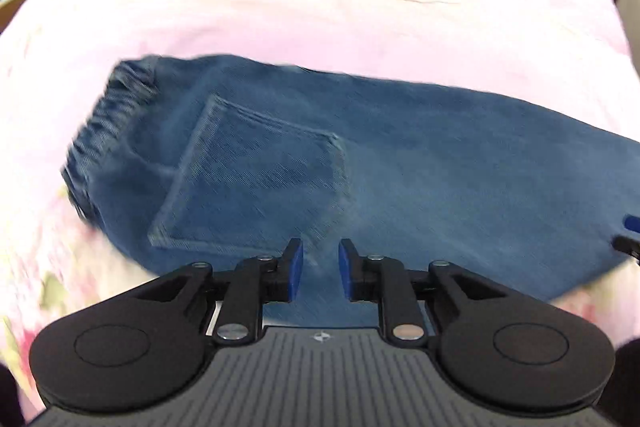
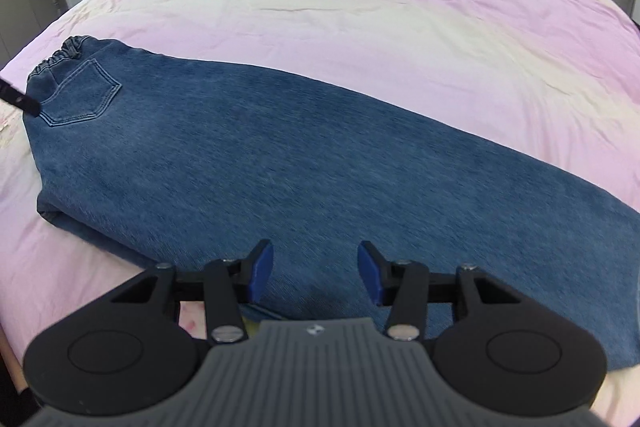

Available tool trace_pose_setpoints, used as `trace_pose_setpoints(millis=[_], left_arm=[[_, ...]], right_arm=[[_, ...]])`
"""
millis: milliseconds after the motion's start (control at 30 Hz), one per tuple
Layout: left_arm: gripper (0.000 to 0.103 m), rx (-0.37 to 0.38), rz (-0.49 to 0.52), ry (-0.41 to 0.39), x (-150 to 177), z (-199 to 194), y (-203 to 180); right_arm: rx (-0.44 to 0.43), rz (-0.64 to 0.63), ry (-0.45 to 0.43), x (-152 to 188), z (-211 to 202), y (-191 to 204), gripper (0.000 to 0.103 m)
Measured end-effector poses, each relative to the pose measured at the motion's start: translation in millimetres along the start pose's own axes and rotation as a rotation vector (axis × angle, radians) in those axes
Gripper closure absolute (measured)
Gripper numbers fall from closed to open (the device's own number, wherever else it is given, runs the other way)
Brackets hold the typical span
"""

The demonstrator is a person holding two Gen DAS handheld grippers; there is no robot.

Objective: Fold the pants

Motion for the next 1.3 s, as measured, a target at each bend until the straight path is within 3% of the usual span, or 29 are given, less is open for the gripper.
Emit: trace_pose_setpoints(millis=[133,233,367,633,800,900,1000,1200,1233,1300], left_arm=[[0.078,-0.072,-0.029,-0.006,-15.1,30.2,32.0],[0.084,-0.154,-0.060,0.002,-22.9,52.4,56.1],[0.096,-0.152,-0.120,-0.012,-33.5,72.6,77.3],[0.096,-0.147,-0.175,0.037,-57.9,90.7,90.6],[0.097,-0.190,-0.099,0.019,-58.4,75.9,81.9],[0.096,-0.214,-0.052,-0.007,-53.1,64.1,73.2],[0.088,-0.225,-0.017,-0.026,-47.3,49.7,58.2],[0.087,-0.148,0.001,-0.049,-42.5,22.0,7.4],[0.087,-0.122,0.003,-0.044,-41.3,18.8,-2.9],[0.087,-0.075,0.027,-0.035,-39.6,10.6,-24.2]], right_arm=[[-0.010,-0.024,0.031,-13.1,30.7,15.9,0.059],[0.011,-0.033,0.076,-22.0,59.8,16.3,0.059],[0.037,-0.025,0.096,-35.2,95.9,11.0,0.057],[0.061,0.094,0.100,-71.1,136.3,-10.7,0.055],[0.080,0.073,0.123,-63.0,116.7,-16.7,0.056],[0.101,0.099,0.125,-37.0,85.8,-39.0,0.059],[0.171,0.118,0.129,-2.8,52.2,-78.9,0.059],[0.340,0.265,0.157,65.0,-12.5,-187.8,0.059],[0.363,0.276,0.159,71.8,-18.1,-202.4,0.057],[0.398,0.336,0.168,85.5,-27.2,-230.3,0.042]])
Point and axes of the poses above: each gripper's, at about its wrist camera, not at the fingertips, and z roughly the way its jaws point, y to its left, x to its underside, the point moved 7 cm from there along z, roughly the way its jaws point, and after that the axes turned 2 degrees about -y, right-handed, at the moved point
